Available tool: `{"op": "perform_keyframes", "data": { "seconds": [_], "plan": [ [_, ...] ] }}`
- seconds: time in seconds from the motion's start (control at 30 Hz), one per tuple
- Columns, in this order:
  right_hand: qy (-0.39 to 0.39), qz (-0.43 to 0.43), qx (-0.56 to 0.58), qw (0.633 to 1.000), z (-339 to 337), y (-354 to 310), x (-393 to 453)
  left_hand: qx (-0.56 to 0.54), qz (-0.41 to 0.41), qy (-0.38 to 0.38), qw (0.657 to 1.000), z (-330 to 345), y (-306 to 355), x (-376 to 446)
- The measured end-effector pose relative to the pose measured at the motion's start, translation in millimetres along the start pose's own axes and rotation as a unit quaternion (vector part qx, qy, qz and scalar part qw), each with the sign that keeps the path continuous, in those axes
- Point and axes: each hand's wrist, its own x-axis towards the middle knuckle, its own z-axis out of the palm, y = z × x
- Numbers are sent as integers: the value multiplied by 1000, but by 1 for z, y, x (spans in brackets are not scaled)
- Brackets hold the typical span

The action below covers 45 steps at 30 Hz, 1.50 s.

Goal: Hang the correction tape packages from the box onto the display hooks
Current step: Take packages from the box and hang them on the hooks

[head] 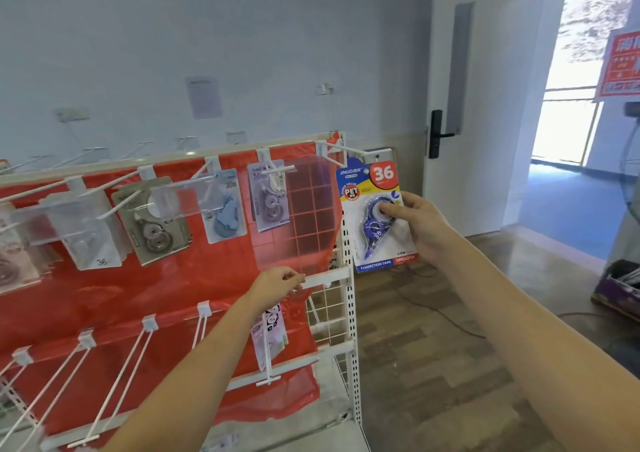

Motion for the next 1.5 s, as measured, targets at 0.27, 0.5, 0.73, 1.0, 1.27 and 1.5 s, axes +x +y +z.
{"op": "perform_keyframes", "data": {
  "seconds": [0.27, 0.5, 0.73, 1.0, 1.27, 1.5],
  "plan": [
    [23, 64, -40, 997, 6, 25, 32, 32, 10, -22, 999, 8, 3, 12],
    [57, 99, -73, 991, 24, 53, 111, 82, 38, -46, 995, 10, -21, 55],
    [97, 106, -93, 985, 46, 65, 189, 100, 51, -67, 991, 10, -41, 106],
    [115, 94, -157, 976, 48, 97, 220, 150, 29, -89, 984, 9, -56, 128],
    [86, 214, -307, 923, 48, 154, 143, 181, -34, -74, 980, 10, -66, 85],
    [-98, 174, -505, 840, 99, 163, 54, 227, -94, -37, 969, -26, -73, 1]
  ]
}}
